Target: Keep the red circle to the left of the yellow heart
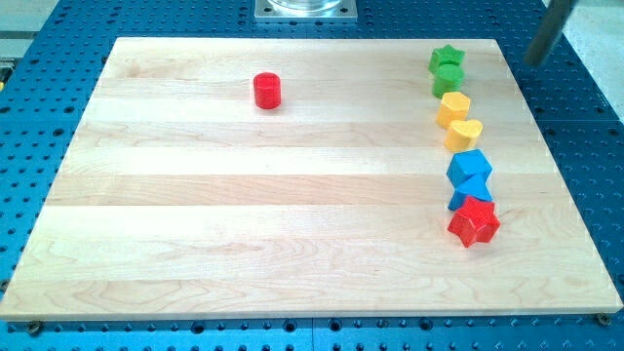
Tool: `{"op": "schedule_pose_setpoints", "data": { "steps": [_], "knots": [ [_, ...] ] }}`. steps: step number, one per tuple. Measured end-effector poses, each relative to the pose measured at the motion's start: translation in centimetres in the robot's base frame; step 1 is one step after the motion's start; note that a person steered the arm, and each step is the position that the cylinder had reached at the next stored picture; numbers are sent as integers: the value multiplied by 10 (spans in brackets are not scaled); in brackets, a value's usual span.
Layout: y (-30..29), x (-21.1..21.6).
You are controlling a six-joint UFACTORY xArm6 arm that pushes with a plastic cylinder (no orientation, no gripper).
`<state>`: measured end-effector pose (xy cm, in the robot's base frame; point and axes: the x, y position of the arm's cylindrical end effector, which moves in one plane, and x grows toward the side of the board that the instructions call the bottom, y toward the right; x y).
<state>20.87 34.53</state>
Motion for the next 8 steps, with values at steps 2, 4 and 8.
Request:
{"op": "schedule_pose_setpoints", "data": {
  "steps": [2,4,8],
  "knots": [
    [-19,-18],
    [-66,-17],
    [-409,-16]
  ]
}}
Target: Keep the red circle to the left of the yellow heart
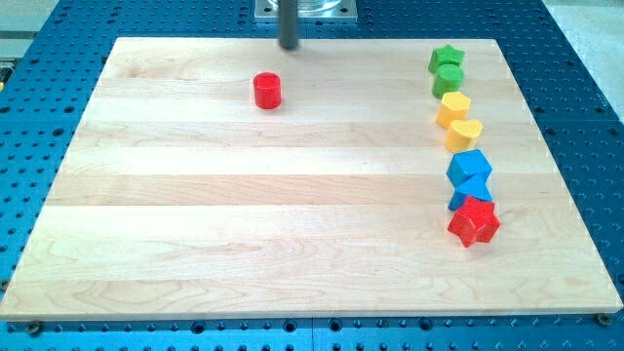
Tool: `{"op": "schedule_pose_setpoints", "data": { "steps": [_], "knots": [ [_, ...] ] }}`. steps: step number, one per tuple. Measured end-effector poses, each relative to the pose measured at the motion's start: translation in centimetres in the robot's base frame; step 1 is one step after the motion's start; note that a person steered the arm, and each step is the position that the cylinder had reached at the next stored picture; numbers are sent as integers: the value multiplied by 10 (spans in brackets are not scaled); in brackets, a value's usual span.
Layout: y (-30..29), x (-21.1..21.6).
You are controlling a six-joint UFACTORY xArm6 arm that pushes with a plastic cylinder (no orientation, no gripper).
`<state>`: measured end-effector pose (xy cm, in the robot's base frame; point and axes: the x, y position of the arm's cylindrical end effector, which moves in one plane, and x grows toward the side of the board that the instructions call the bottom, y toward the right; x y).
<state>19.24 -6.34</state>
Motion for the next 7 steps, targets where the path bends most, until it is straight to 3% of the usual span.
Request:
{"op": "schedule_pose_setpoints", "data": {
  "steps": [1,3,5,6,7],
  "knots": [
    [-9,5],
    [-9,99],
    [25,147],
    [65,142],
    [67,142]
  ]
}}
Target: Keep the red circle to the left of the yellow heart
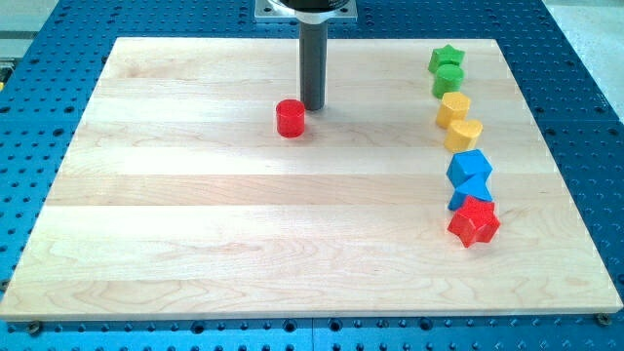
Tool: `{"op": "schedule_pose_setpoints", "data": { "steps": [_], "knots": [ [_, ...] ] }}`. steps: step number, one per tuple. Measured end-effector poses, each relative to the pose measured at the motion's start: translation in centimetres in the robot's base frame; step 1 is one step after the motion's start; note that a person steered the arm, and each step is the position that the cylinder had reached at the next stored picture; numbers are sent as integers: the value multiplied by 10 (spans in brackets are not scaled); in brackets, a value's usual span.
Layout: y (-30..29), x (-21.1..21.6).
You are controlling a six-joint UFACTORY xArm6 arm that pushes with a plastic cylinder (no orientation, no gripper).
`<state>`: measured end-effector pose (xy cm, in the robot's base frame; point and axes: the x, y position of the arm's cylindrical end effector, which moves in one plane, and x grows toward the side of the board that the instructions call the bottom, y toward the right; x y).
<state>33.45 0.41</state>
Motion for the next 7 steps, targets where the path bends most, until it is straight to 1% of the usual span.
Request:
{"op": "schedule_pose_setpoints", "data": {
  "steps": [1,2,3,4,5,6,7],
  "knots": [
    [-28,13],
    [-74,14],
    [-81,35],
    [-64,83],
    [-17,73],
    [-11,69],
    [-31,69]
  ]
}}
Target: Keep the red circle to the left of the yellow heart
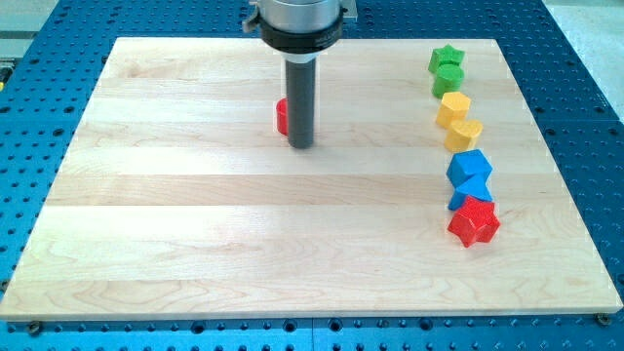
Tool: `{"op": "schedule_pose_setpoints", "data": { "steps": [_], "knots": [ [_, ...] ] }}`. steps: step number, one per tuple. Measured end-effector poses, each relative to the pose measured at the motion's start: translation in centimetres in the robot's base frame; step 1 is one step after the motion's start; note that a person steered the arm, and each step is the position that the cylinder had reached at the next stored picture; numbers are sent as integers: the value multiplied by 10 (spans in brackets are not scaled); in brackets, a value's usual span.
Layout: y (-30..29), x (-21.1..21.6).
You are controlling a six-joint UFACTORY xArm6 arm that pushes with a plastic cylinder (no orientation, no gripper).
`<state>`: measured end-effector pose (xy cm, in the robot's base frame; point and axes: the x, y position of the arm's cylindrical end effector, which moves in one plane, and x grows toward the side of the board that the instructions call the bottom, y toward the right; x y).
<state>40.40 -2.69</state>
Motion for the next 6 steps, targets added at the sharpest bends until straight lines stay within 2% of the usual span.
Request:
{"op": "schedule_pose_setpoints", "data": {
  "steps": [1,2,4,5,6],
  "knots": [
    [-68,1],
    [-58,-17],
    [36,-26],
    [49,-28],
    [42,-71]
  ]
}}
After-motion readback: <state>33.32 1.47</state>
